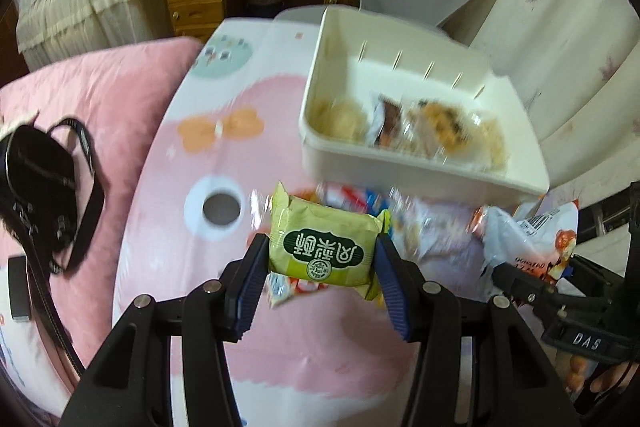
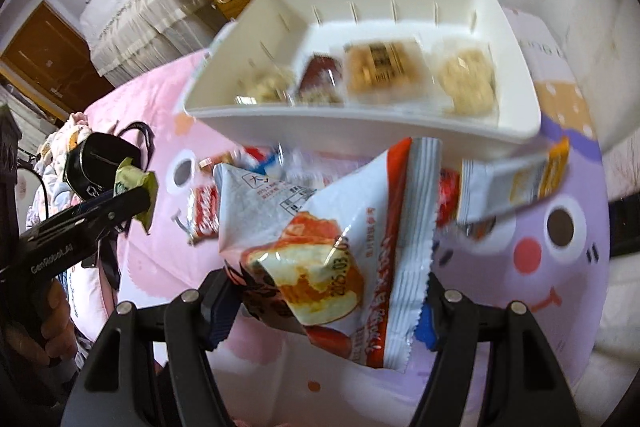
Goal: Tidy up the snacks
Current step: 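Carry the green packet and pastry bag over the tray and open both tools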
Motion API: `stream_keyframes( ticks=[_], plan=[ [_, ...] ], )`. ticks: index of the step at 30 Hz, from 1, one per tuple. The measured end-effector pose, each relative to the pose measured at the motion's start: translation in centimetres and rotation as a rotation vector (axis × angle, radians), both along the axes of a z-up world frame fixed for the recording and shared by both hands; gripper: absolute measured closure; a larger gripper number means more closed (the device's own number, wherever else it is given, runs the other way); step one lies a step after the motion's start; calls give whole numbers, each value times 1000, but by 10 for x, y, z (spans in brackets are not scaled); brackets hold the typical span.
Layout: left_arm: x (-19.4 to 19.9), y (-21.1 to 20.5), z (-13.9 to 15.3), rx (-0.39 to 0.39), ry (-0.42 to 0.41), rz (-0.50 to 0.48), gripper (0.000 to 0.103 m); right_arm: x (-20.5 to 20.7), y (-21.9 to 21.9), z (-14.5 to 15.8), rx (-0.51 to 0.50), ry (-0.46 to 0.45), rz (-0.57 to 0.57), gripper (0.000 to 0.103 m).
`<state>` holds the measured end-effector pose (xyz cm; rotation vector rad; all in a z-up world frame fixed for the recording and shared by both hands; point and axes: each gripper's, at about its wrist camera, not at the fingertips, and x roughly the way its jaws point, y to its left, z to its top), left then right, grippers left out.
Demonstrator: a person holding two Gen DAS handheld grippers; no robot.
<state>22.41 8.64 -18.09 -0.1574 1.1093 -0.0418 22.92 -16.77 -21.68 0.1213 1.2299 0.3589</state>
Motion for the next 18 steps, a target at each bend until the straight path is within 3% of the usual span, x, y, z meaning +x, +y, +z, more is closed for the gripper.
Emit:
stream_keyframes(
  ticks=[7,18],
  plan=[
    [39,-18,24,16,-48,-30,52,24,-5,24,-4,-90,13,33],
    [100,-54,28,23,-70,-71,51,66,-35,40,-6,-174,-51,33]
  ],
)
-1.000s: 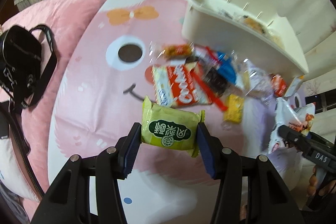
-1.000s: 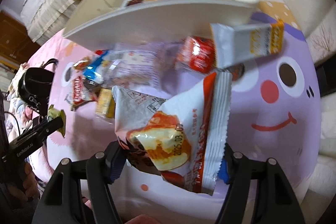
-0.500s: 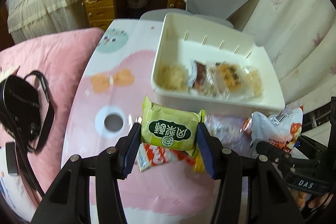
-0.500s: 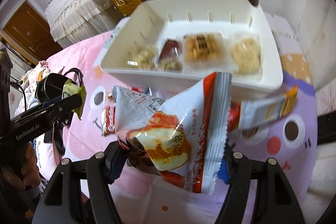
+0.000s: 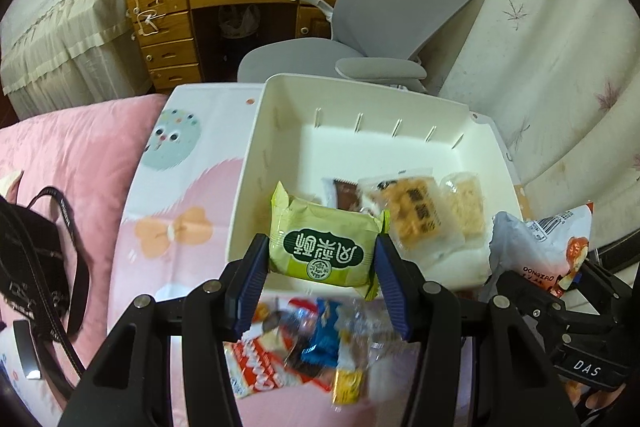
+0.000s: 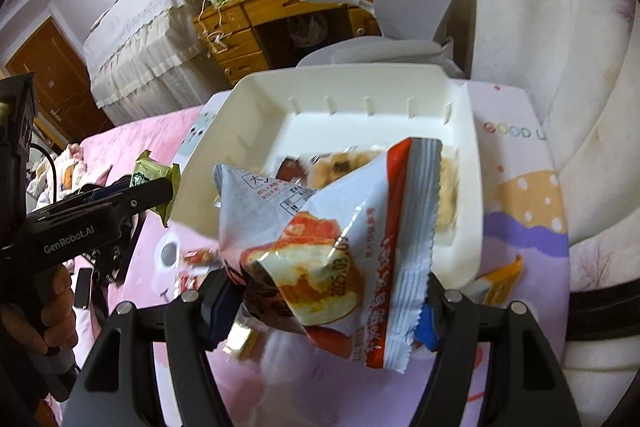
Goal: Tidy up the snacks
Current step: 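Carry the green packet and pastry bag over the tray and open both tools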
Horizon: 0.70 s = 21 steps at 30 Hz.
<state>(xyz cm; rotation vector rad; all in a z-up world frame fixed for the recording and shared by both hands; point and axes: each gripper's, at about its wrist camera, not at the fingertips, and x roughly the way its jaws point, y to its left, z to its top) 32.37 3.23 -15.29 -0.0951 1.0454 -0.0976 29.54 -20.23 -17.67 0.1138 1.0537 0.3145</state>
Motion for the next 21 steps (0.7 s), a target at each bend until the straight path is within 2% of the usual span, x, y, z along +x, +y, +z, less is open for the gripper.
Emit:
stream_keyframes(
  ticks=[4,10,13,16,21],
  plan=[
    [16,-11,-4,0,2,-12,51,9,-14,-2,0,-33,-44,32],
    [33,-23,-15,-2,34,-27,49,19,-30,-16,6,-8,-99,30],
    [33,-25,-20,-9,51,-27,47,23,-36,-24,-6,21,-132,23],
    [32,-26,-20,-17,61,-36,40,23,-43,-28,13,46,-163,23],
    [24,-23,-16,-26,67,-36,38,17,-50,-26,20,50,-198,22]
  ],
)
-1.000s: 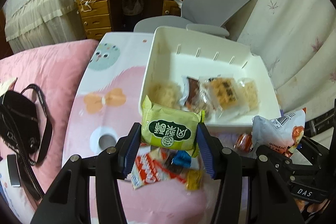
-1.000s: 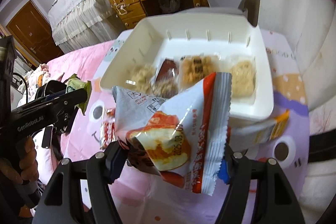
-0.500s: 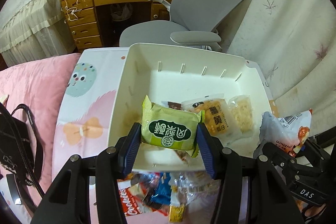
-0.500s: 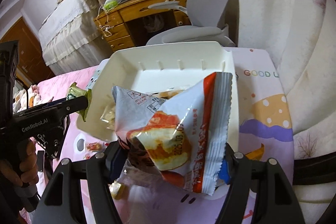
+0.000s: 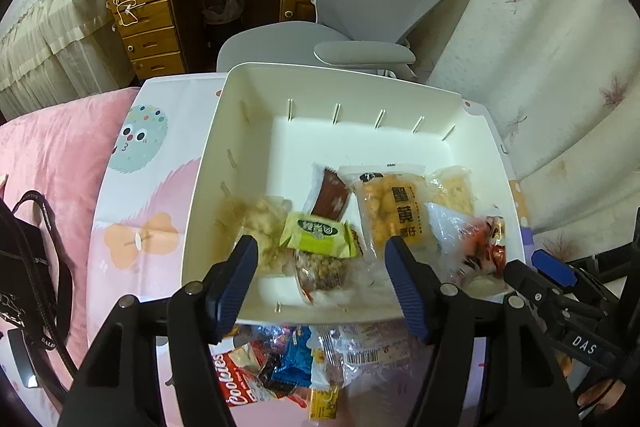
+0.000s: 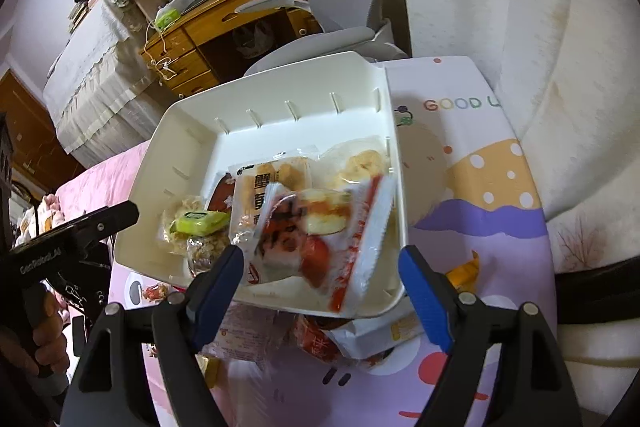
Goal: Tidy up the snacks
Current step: 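Carry the green packet and pastry bag over the tray and open both tools, then withdraw both tools from the tray toward the remaining snacks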
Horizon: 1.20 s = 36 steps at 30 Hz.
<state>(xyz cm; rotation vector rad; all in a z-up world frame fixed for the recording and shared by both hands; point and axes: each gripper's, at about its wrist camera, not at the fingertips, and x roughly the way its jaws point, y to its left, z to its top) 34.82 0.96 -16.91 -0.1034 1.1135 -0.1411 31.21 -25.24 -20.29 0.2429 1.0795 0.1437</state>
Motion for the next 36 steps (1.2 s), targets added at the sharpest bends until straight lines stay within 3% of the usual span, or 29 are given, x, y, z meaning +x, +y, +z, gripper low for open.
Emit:
stream_keyframes(
  ticks=[17,28,36],
  plan=[
    [-68,43,9,-19,24,9,34,-53,-12,12,43,36,-129,22],
    [-108,97,-7,-43,63,46,33,-96,22,-6,50,104,-128,22],
    [-125,123,-31,-42,136,-3,30,-122,59,-13,62,119,-158,22]
  ],
)
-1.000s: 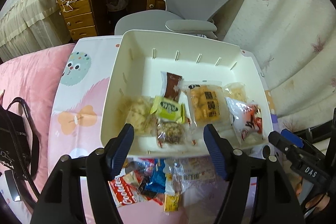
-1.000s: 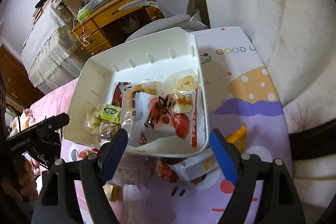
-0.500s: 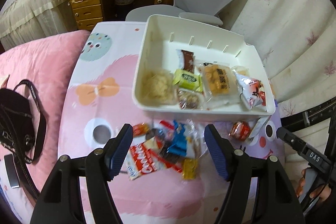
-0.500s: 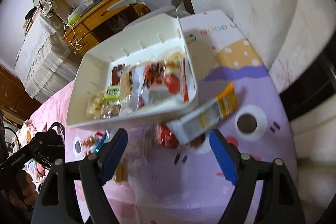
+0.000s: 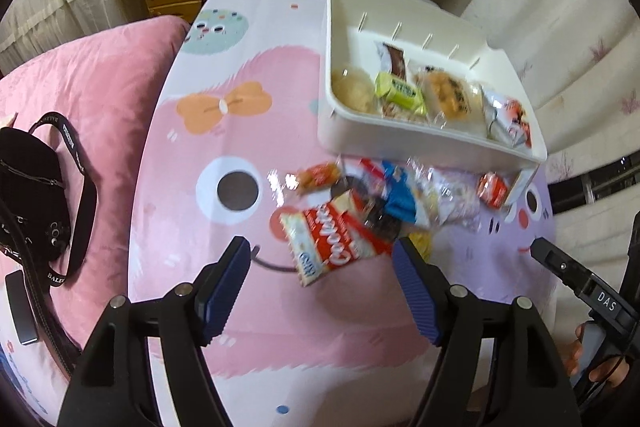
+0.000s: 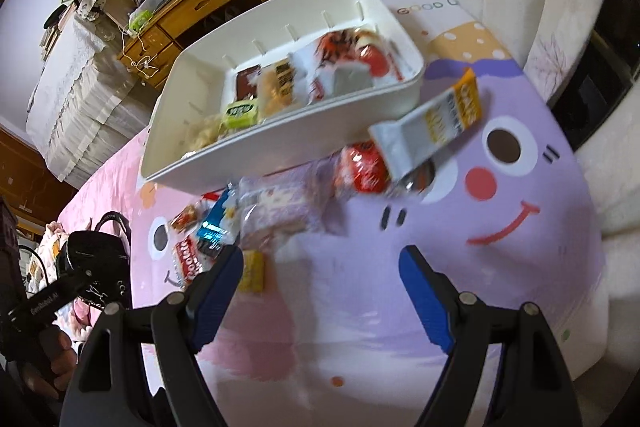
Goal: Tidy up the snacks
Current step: 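Withdraw both tools from the tray toward the remaining snacks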
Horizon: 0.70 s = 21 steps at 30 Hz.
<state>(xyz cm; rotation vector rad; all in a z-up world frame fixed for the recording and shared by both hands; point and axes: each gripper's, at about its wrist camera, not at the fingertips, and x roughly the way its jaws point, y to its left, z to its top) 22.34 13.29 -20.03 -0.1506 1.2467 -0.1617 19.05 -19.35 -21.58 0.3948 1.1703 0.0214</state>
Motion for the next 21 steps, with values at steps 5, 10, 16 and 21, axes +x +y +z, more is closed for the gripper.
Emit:
stream_keyframes(
  ticks=[5,10,16,21],
  plan=[
    [-5,7,-16,2,21,-34,28,-15,25,-6,2,-19,-20,22],
    [-7,9,-35,-2,35,-68,28,-25,51,-20,-12,-39,-10,22],
    [3,4,-60,-9,46,-77,28,-31,73,-38,-44,-68,34,22],
    [11,-3,-79,5,50,-82,28,-29,91,-52,-106,-102,106,22]
  ],
)
